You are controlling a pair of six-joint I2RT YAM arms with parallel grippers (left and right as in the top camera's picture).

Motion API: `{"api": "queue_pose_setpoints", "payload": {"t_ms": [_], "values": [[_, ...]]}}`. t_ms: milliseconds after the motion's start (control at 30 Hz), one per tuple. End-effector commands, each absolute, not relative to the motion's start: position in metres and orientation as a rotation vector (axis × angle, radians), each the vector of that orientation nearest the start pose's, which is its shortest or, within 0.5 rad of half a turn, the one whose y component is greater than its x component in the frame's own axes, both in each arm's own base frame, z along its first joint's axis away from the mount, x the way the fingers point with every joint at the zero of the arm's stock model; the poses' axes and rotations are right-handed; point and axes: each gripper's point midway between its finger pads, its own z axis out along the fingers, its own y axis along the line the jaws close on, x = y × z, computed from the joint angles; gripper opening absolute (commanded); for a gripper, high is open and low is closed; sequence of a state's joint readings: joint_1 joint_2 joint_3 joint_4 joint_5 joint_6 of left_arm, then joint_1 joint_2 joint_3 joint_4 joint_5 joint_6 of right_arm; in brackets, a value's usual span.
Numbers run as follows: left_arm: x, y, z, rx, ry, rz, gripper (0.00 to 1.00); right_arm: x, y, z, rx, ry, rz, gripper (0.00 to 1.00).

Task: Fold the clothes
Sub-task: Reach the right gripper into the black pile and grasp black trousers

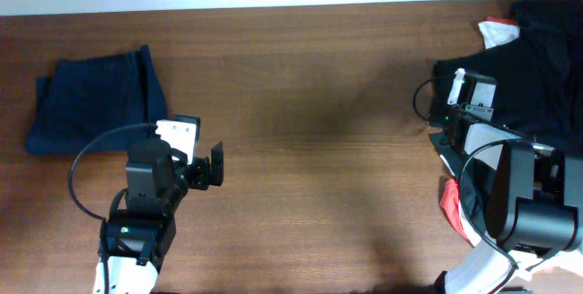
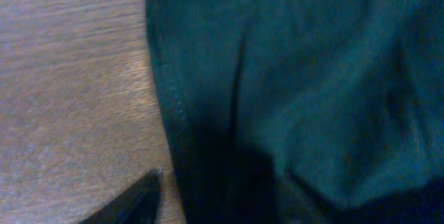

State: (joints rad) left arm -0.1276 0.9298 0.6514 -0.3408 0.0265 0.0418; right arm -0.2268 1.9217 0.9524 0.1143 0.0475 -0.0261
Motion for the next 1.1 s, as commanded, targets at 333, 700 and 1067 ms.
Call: {"api": "queue_pose_setpoints", "payload": {"t_ms": [333,700,1067], "values": [[0.315,-0.046,0.182,0.197,2.162,-0.090,0.99,0.462,-0.133,0.079,0.312,2.262,-0.295,0.04],[0.315,-0.046,0.182,0.197,2.160,-0.090,0.99,0.439,-0.106,0.222,0.237,2.117,-0.172,0.04],[0.314,-0.046,0.181,0.198,2.167,-0.091,0.99,0.424,-0.016,0.358,-0.004,1.874,0.070,0.04]]}}
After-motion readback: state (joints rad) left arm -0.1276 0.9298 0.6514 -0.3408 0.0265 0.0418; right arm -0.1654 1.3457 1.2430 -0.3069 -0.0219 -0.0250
